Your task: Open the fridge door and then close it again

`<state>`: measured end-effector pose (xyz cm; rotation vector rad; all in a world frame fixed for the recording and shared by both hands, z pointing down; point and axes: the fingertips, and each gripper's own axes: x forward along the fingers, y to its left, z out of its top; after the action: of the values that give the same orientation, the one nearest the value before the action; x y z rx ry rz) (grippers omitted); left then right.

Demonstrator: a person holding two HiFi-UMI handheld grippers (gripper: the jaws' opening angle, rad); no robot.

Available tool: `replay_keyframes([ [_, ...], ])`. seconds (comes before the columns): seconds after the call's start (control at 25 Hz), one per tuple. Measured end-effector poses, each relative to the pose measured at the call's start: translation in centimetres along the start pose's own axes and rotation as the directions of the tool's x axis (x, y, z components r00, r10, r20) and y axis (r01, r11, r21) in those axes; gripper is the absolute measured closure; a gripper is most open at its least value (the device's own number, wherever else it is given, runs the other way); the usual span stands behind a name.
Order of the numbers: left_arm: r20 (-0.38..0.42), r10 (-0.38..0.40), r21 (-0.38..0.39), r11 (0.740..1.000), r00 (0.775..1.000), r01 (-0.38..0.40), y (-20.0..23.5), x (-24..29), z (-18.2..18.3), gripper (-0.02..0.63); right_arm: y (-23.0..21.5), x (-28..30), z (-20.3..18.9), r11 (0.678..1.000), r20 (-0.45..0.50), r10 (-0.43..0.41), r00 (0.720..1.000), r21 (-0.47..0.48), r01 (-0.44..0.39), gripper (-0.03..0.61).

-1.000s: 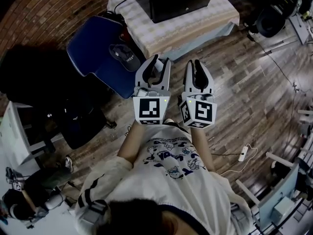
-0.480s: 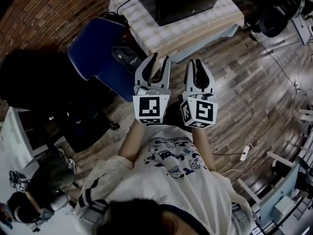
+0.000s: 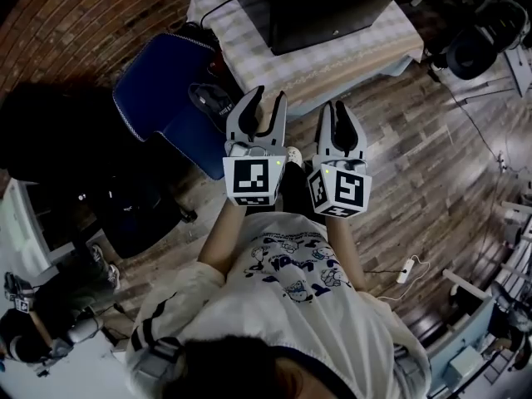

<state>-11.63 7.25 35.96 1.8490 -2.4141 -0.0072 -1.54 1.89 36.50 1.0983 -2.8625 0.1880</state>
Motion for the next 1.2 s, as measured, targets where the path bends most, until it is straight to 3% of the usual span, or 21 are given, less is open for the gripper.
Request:
replay_keyframes([
  [0.52,-0.028,0.075,-0.003,0.997,0.997,-0.075,2.4,9.8,0.7,0.477,-3.7,9.4,1.1,0.995,-0.024,0.097,0.995,0.012,-0.096,0.509],
  [1.2,-0.104,0.094,0.014,0.996,0.99,-0.093,4.7,20.2,-0.7,0.433,-8.2,17.3,0.2,0.987,-0.073,0.16,0.984,0.043,-0.158,0.509],
])
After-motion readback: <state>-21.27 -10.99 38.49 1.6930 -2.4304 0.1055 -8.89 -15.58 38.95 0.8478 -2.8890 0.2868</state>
